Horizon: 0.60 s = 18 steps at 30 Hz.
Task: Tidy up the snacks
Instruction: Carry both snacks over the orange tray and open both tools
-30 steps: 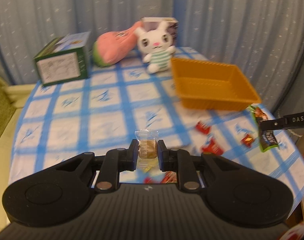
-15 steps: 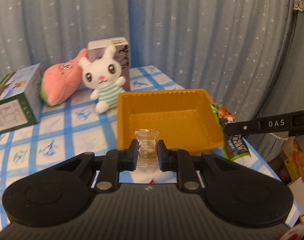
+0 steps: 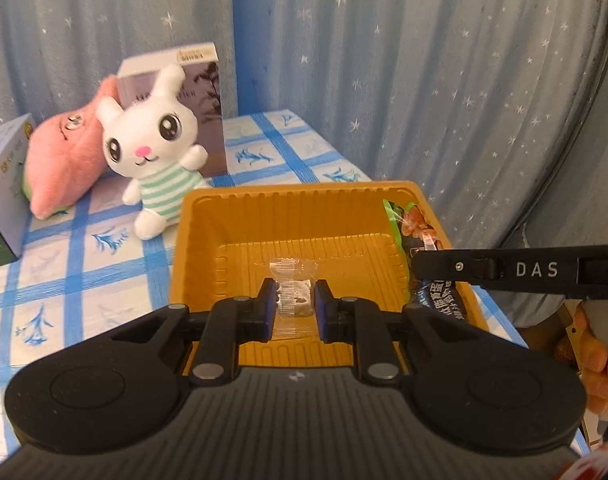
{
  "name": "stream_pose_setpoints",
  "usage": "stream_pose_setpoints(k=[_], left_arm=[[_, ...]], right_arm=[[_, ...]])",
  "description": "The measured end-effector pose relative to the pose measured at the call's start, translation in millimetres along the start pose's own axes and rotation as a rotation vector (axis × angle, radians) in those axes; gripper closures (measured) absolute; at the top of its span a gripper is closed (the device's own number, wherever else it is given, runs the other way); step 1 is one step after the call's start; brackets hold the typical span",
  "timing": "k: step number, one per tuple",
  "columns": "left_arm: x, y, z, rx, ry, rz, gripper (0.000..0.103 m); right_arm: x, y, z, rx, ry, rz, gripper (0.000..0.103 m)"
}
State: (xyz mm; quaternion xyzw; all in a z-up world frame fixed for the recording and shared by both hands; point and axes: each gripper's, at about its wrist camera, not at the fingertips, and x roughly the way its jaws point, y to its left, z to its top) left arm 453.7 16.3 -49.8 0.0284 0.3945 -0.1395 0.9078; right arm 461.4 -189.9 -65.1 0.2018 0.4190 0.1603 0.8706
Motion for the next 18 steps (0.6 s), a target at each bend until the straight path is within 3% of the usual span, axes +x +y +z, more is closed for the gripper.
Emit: stream_pose_setpoints(k=[9,18], left_arm=[[44,-1,-1,-0.012,0.084,0.0,0.085],[53,3,1,-0.038,0.098,0.001,0.084]], right_arm=[[29,-18,2,0.022,0.043,-0.023,0.076],[37,-22,4,0.029,0.053,-0.025,0.076]])
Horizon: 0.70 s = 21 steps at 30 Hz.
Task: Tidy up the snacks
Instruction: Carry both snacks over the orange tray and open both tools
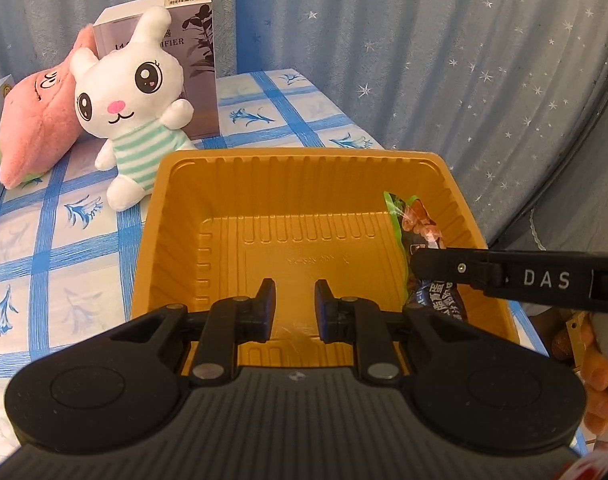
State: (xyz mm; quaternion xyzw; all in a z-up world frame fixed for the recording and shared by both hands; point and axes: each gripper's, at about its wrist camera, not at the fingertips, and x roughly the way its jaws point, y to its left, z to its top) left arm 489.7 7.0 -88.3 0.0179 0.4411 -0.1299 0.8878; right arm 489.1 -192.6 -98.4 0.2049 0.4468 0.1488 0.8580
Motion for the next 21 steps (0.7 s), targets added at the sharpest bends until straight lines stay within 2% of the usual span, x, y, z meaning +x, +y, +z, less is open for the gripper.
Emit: stream_pose_setpoints(k=[15,17,19,21], left_arm=[[-14,17,-8,-0.025,-0.003,0.032,0.081],[-18,19,-11,-0.032,-0.005,0.035,0.08],[-23,21,-14,-0.036,-0.008,0.039,0.077],[-28,23,-17,-0.039,-0.013,0.041,0.077]], right_arm=[[9,5,0,-0.011,-0.018,-0.012,0.076],[10,6,1,-0.007,-0.022,-0.006,0.07],[6,6,1,0.002,-0.044,-0.003,0.059],[2,6,0,0.002,-0.058,0.001,0.057]])
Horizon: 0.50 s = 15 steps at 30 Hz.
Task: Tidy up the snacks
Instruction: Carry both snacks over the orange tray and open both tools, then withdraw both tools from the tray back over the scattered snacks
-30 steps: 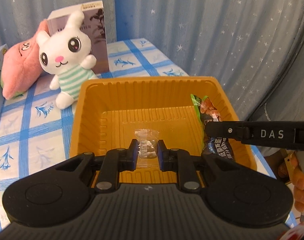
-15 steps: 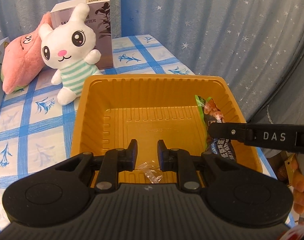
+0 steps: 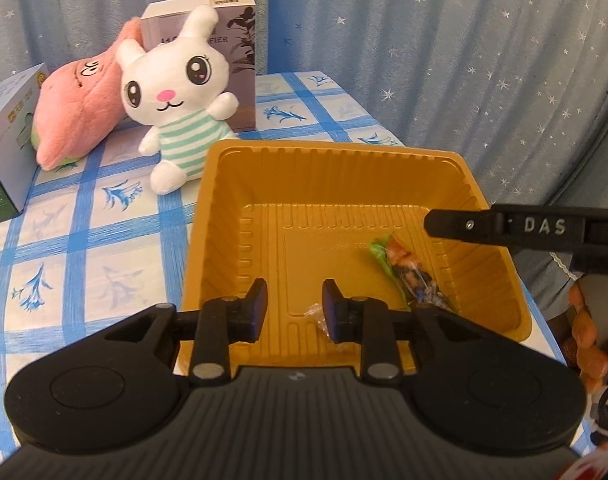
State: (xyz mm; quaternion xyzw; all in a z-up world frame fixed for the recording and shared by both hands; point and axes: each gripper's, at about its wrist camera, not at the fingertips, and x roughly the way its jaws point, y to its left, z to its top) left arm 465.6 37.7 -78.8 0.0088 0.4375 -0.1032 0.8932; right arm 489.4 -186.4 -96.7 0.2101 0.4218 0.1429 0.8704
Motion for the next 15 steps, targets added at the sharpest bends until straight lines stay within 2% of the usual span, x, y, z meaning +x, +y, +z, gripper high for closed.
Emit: stream_pose_setpoints(k=[8,15], left_arm=[[-38,10,-16,-0.032,-0.041,-0.014,0.076],[-83,22,-44,-0.065,-0.07,-0.007,0.076]], right_arm=[[-33,-1,-9,0.007,-0.014,0.012,0.053],[-77,-1,-30,-0.003,-0.037,0.007,0.05]])
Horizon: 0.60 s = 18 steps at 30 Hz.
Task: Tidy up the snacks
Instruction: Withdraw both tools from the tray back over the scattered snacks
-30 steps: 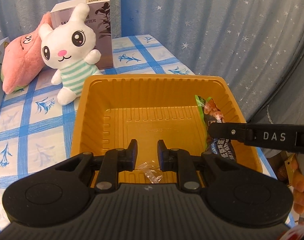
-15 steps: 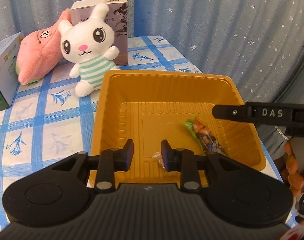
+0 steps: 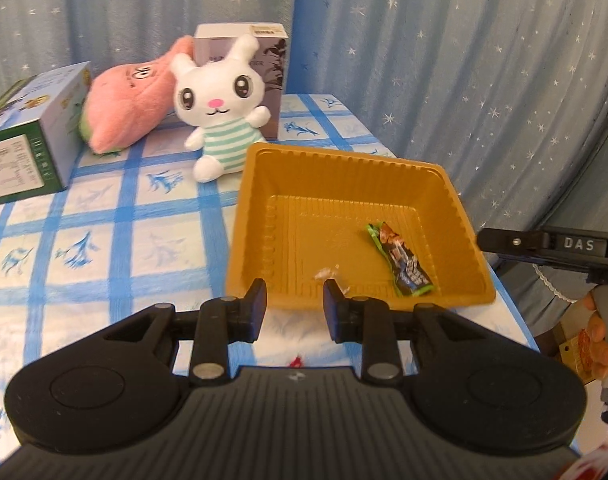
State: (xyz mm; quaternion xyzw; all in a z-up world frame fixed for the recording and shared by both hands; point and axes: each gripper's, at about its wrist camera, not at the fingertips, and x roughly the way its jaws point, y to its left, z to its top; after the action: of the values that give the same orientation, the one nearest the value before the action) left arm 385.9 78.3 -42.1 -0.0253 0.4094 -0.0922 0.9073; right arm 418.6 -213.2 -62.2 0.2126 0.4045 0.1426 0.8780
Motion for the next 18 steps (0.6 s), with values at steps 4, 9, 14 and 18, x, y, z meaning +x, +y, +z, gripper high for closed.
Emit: stream_pose_setpoints(k=[4,9,14,18], left_arm=[[-28,10,-20,-0.025,-0.012,0.006,0.076],[-60,21,-46,-0.048,-0.016,0.017,0.076],[-91,30,-76,-0.047,-0.012,0.034,0.076],[-114,38,-102,-0.057,-0.009,0.042,0.076]], right_arm=[[-25,3,-13,-0.012,-0.014,-0.006,0.05],[-52,11,-34,-0.013,-0.019,-0.007,0.049],[-72,20,-59,-0.03,-0.003,-0.014,0.049],[-86,30,-82,-0.065,0.017,-0.028,0.049]])
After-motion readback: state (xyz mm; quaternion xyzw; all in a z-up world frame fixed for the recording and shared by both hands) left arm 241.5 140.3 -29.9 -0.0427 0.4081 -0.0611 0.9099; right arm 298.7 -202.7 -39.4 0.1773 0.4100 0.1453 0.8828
